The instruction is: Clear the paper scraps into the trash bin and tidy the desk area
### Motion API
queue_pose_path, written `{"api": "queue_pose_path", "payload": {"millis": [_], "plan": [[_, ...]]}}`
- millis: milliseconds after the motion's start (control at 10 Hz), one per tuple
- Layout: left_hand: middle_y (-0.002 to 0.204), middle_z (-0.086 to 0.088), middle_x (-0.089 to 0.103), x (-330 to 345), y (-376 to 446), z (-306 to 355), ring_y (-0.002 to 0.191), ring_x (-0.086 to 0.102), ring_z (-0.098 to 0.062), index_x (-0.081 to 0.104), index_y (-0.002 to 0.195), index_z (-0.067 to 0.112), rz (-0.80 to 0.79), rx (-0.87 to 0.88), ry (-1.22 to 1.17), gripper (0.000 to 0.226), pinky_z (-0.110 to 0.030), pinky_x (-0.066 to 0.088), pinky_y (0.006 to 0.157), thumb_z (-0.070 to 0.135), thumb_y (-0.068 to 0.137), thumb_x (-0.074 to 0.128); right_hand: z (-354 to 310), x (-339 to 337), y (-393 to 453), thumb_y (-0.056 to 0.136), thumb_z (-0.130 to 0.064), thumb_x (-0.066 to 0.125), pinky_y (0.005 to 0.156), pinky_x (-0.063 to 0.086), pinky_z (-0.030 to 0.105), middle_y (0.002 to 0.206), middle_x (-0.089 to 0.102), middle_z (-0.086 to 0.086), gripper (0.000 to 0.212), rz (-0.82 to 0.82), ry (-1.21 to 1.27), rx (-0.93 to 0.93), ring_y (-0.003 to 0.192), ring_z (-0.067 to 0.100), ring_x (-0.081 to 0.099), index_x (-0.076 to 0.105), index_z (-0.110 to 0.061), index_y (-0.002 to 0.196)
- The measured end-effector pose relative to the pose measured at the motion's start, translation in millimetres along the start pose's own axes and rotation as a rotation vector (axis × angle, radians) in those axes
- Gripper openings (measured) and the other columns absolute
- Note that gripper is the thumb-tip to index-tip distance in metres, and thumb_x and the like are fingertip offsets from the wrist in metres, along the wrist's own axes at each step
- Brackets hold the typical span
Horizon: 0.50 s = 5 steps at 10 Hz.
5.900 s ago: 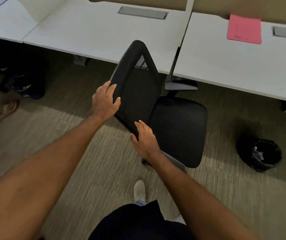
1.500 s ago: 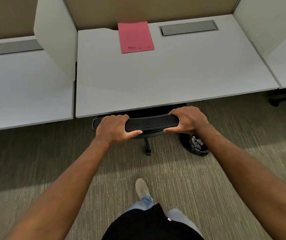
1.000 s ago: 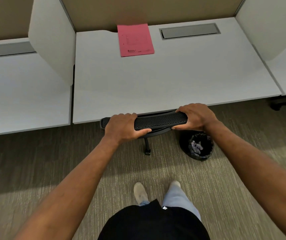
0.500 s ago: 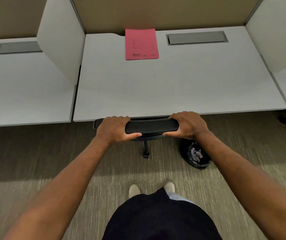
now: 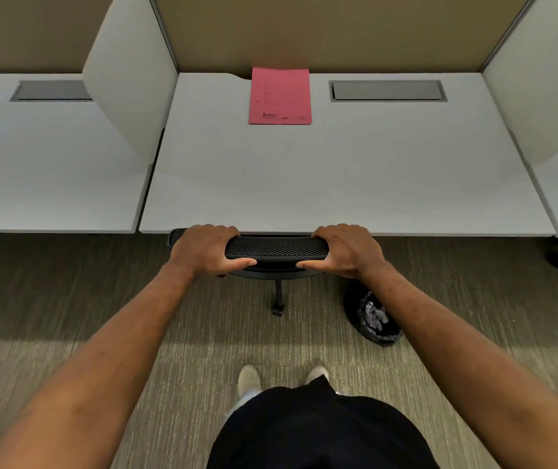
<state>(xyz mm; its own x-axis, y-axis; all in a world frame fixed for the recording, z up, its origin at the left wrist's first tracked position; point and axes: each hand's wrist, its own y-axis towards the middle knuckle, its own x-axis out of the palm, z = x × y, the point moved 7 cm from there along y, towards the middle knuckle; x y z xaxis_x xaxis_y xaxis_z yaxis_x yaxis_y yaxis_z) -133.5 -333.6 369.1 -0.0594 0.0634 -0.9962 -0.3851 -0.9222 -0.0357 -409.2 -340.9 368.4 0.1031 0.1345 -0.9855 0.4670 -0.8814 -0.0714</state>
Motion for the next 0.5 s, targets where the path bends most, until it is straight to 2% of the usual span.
{"api": "queue_pose_path", "payload": {"millis": [100, 200, 300, 400, 500], "plan": [[0.082, 0.012, 0.068, 1, 1, -1, 0.070, 0.063, -0.014, 0.063, 0.107, 0.033, -0.023, -0.001, 0.008, 0.083, -0.036, 0.054, 0.065, 0.100, 0.074, 0.028, -1, -1, 1, 0.070, -0.104, 0.034, 0.075, 0.057, 0.038, 0.101, 0.074, -0.008, 0.093, -0.012, 0.012, -0.001, 0.088, 0.019, 0.069, 0.067, -0.030, 0.116], [0.088, 0.011, 0.067, 3, 4, 0, 0.076, 0.063, -0.014, 0.060, 0.109, 0.034, -0.076, 0.006, -0.024, 0.085, -0.036, 0.054, 0.070, 0.102, 0.072, 0.025, -2, -2, -2, 0.070, -0.104, 0.035, 0.085, 0.057, 0.039, 0.120, 0.072, -0.011, 0.094, -0.033, 0.098, 0.005, 0.104, 0.018, 0.069, 0.061, -0.035, 0.129], [0.108, 0.009, 0.071, 1, 5, 0, 0.093, 0.065, -0.016, 0.059, 0.121, 0.035, -0.127, -0.004, -0.061, 0.087, -0.037, 0.053, 0.082, 0.100, 0.074, 0.027, 0, -5, -5, 0.073, -0.102, 0.035, 0.097, 0.052, 0.041, 0.143, 0.062, -0.013, 0.096, -0.053, 0.214, 0.054, 0.121, 0.014, 0.063, 0.049, -0.038, 0.143], [0.148, 0.005, 0.056, -5, 11, -3, 0.131, 0.054, -0.021, 0.046, 0.147, 0.030, -0.213, -0.087, -0.192, 0.100, -0.046, 0.044, 0.106, 0.097, 0.077, 0.024, 5, -8, -2, 0.079, -0.099, 0.029, 0.106, 0.043, 0.044, 0.158, 0.046, -0.013, 0.095, -0.131, 0.355, 0.143, 0.138, 0.013, 0.052, 0.041, -0.038, 0.150], [0.157, 0.003, 0.047, -6, 18, -9, 0.141, 0.047, -0.022, 0.041, 0.152, 0.028, -0.233, -0.119, -0.189, 0.103, -0.048, 0.040, 0.113, 0.096, 0.078, 0.021, 9, -7, 3, 0.080, -0.099, 0.025, 0.110, 0.040, 0.045, 0.161, 0.043, -0.012, 0.096, -0.172, 0.371, 0.177, 0.144, 0.015, 0.045, 0.042, -0.036, 0.151]]}}
